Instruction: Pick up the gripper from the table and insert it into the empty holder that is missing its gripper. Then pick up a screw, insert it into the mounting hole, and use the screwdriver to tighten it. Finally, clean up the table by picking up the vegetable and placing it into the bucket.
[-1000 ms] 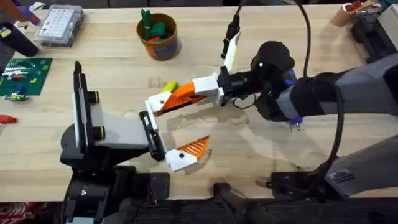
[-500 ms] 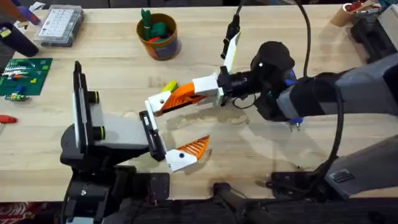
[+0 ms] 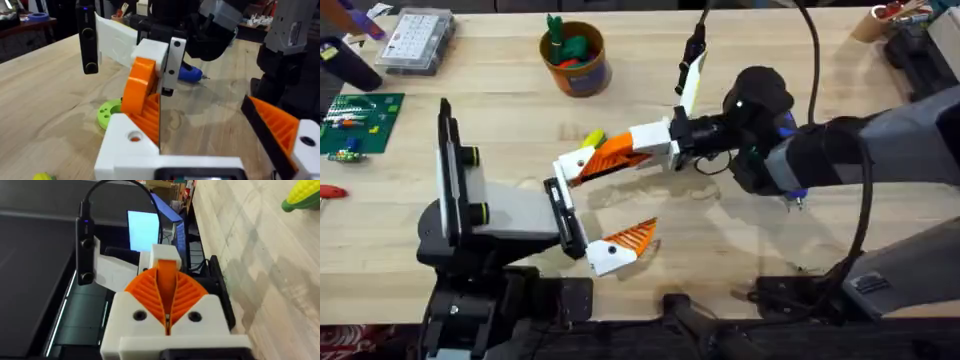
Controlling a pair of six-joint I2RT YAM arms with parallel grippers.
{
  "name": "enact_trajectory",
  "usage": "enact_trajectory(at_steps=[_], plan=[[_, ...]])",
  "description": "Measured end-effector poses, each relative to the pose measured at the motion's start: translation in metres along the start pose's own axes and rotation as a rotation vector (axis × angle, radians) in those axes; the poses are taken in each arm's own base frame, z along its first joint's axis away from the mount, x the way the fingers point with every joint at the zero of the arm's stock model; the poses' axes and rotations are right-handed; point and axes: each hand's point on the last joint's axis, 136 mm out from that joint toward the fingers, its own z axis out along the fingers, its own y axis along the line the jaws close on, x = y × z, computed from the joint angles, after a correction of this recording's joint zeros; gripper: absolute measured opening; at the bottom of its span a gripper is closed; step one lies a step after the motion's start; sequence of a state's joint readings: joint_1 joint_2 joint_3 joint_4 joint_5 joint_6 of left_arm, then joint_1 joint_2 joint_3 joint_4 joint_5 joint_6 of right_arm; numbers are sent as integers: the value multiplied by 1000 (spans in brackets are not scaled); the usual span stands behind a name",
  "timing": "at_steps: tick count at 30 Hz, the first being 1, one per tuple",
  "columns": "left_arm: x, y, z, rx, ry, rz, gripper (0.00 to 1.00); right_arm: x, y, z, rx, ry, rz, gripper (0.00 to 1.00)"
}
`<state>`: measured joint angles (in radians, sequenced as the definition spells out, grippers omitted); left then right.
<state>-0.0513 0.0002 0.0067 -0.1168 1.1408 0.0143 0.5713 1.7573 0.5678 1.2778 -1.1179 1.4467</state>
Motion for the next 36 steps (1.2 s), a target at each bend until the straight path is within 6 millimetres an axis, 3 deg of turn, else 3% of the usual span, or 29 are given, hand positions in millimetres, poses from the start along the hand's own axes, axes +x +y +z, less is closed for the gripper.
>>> enact_trajectory(at_steps=[36], plan=[[0,0,0,1,0,-3,990,0,0,0,0,1,41,7]])
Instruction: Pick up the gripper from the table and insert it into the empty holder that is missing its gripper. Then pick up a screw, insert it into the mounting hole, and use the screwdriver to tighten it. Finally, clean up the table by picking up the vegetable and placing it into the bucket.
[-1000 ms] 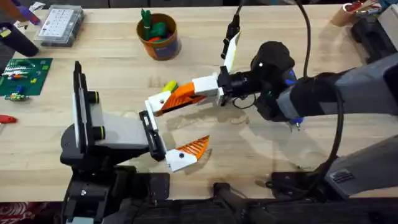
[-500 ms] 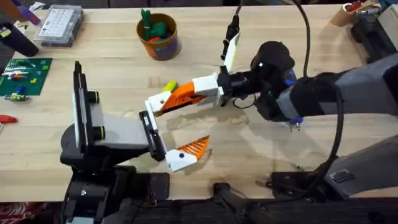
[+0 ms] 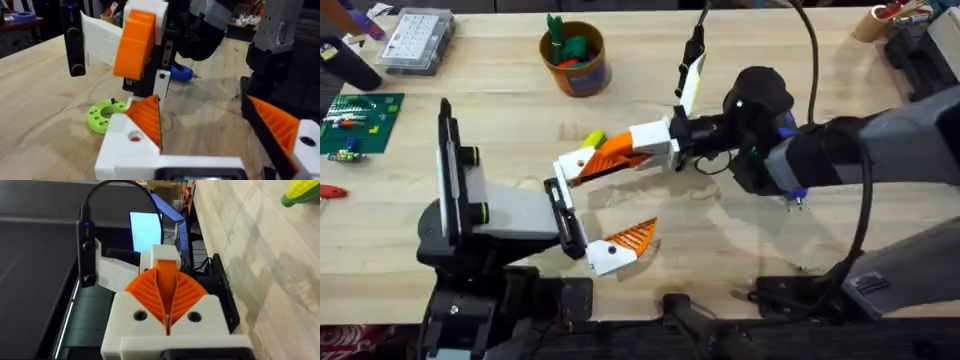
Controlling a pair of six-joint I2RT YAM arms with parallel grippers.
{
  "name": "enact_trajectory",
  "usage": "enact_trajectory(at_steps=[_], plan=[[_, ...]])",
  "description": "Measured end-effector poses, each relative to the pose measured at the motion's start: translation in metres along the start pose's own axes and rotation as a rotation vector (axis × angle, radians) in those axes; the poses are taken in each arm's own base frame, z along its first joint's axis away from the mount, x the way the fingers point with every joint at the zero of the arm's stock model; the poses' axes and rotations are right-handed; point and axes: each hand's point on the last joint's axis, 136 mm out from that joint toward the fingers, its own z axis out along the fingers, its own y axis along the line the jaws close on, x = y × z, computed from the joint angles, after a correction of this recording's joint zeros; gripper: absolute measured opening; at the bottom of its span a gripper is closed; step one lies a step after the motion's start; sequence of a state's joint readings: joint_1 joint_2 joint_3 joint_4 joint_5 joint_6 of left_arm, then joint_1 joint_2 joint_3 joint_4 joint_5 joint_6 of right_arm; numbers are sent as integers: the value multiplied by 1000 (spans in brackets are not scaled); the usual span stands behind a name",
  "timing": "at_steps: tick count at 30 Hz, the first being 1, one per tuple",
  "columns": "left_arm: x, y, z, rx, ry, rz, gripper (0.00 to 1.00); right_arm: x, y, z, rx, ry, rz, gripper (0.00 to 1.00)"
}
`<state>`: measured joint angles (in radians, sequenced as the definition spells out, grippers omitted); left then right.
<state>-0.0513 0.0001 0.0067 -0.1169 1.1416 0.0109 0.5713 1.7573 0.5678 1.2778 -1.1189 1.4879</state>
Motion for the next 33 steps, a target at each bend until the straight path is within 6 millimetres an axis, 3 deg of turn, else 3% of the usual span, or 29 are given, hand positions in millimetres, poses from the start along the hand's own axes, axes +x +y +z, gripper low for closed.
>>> enact_trajectory(at_steps=[17,20,25,27,33], plan=[[0,0,0,0,0,0,990,0,0,0,0,0,1,22],[0,-2,0,11,1,-1,990,1,0,1,1,3,8,213],[1,-6,0,33,2,-4,990,3,2,5,-3,16,-1,914],[1,-7,0,38,2,-5,990,3,2,5,-4,16,-2,989],[1,-8,0,44,2,-6,990,3,2,5,-4,15,-2,995]])
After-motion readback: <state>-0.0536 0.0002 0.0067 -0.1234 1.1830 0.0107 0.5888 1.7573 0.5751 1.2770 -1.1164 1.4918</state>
